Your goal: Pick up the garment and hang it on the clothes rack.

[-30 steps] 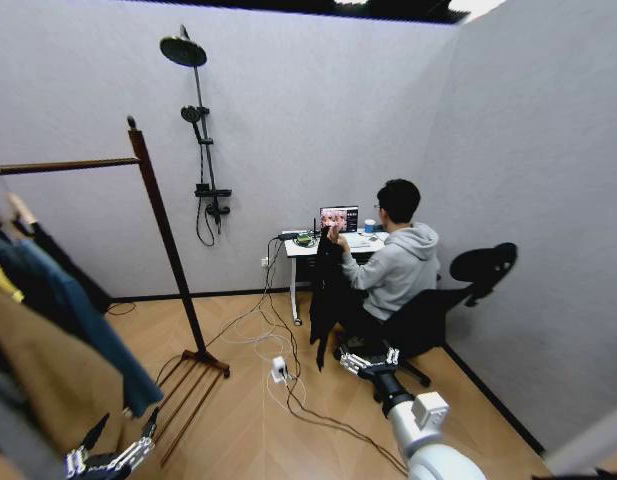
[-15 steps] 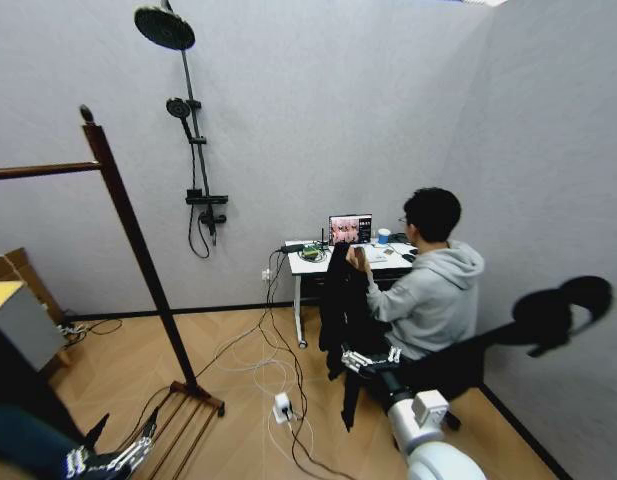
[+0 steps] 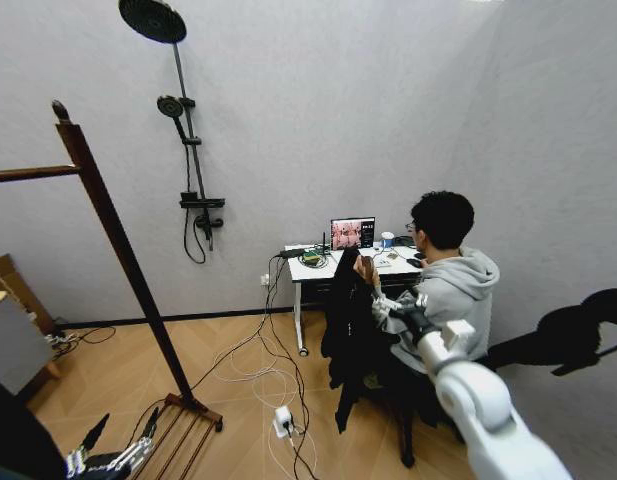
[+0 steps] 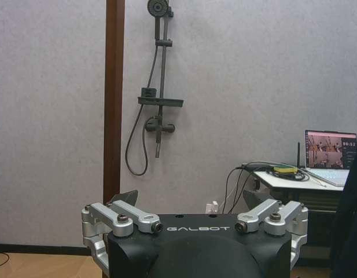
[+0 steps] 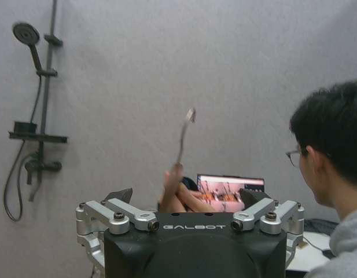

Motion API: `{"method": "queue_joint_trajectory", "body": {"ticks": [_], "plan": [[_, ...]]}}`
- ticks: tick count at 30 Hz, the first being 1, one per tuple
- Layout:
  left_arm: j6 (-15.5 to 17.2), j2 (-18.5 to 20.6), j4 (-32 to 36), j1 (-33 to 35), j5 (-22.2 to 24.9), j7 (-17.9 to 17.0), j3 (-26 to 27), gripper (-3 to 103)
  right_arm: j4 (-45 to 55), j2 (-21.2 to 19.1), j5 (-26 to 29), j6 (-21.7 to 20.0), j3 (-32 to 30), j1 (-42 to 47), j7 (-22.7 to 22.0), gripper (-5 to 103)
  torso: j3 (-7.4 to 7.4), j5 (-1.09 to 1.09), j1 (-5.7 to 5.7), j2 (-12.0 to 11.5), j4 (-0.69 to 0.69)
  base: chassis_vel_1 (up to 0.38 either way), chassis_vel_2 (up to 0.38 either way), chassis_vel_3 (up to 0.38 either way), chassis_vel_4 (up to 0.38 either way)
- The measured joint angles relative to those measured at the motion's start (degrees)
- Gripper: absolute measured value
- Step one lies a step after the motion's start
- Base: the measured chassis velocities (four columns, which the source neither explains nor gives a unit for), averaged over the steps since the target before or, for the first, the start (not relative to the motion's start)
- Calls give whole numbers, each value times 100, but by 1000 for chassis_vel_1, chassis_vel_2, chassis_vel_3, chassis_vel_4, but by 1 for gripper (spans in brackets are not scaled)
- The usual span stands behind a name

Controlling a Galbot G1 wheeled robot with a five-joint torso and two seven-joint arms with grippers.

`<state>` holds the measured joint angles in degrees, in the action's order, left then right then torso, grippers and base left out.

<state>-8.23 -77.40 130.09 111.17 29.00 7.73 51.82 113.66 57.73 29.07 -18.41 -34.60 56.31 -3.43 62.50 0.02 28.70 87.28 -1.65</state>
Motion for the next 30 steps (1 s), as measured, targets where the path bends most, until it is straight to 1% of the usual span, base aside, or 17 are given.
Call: {"method": "queue_joint_trajectory", "body": {"ticks": [1, 4, 6, 10, 11, 12, 14, 15, 17, 18, 21, 23, 24, 25, 27, 28, 30], "plan": [[0, 0, 0, 0, 0, 0, 0, 100, -359, -61, -8, 84, 72, -192, 75, 100, 1, 1, 3, -1, 0, 0, 0, 0, 0], [0, 0, 0, 0, 0, 0, 0, 100, -662, -109, -17, 174, 137, -383, 151, 100, 3, 1, 6, -2, 1, 0, 0, 0, 0], [0, 0, 0, -1, 0, 0, 0, 100, -1028, -181, -41, 360, 245, -670, 327, 101, 3, -1, 9, -3, 1, 0, 0, 0, 0], [0, 0, 0, -1, 0, 0, 0, 100, -1202, -235, -36, 488, 324, -833, 567, 101, 3, -1, 9, -3, 1, 0, 0, 0, 0], [0, 0, 0, -1, 0, 0, 0, 100, -1262, -250, -36, 567, 370, -919, 697, 90, 2, -2, 8, -3, 1, 0, 0, 0, 0], [0, 0, 0, -1, 0, 0, -1, 100, -1287, -251, -22, 591, 394, -969, 753, 94, 2, -2, 8, -3, 1, 0, 0, 0, 0], [0, 0, 0, -1, 0, 0, -1, 100, -1317, -248, 5, 607, 421, -1027, 811, 94, 2, -2, 7, -3, 1, 0, 0, 0, 0], [0, 0, 0, -1, 0, 0, 0, 100, -1377, -234, 22, 626, 456, -1105, 869, 99, 2, -2, 7, -3, 0, 0, 0, 0, 0], [0, 0, 0, -1, 0, 0, 0, 100, -1427, -220, 21, 630, 483, -1166, 871, 99, 2, -2, 7, -2, 0, 0, 0, 0, 0], [0, 0, 0, -1, 0, 0, 0, 100, -1491, -205, 19, 632, 516, -1241, 857, 94, 2, -1, 7, -3, -1, 0, 0, 0, 0], [0, 0, 0, -1, 0, 1, 0, 100, -1618, -192, 9, 632, 583, -1404, 822, 93, 2, -1, 7, -2, 0, 0, 0, 0, 0], [0, 0, 0, -1, 0, 0, 0, 100, -1859, -197, 0, 627, 694, -1699, 784, 82, 2, -2, 7, -3, 1, 0, 0, 0, 0], [0, 0, 0, -1, 0, 0, 0, 100, -1859, -197, 0, 627, 694, -1699, 784, 82, 2, -2, 7, -3, 1, 0, 0, 0, 0], [0, 0, 0, -1, 0, 0, 0, 100, -1975, -215, -2, 618, 772, -1823, 766, 77, 2, -2, 8, -3, 1, 0, 0, 0, 0], [0, 0, 0, -1, 0, 0, 0, 100, -2016, -233, 0, 583, 821, -1875, 745, 77, 2, -2, 8, -3, 1, 0, 0, 0, 0], [0, 0, 0, -1, 0, 0, 0, 100, -2030, -249, 17, 522, 853, -1895, 734, 65, 2, -2, 7, -3, 1, 0, 0, 0, 0], [0, 0, 0, -1, 0, 0, 0, 100, -2031, -250, 39, 500, 862, -1894, 729, 65, 2, -2, 8, -3, 1, 0, 0, 0, 0]]}}
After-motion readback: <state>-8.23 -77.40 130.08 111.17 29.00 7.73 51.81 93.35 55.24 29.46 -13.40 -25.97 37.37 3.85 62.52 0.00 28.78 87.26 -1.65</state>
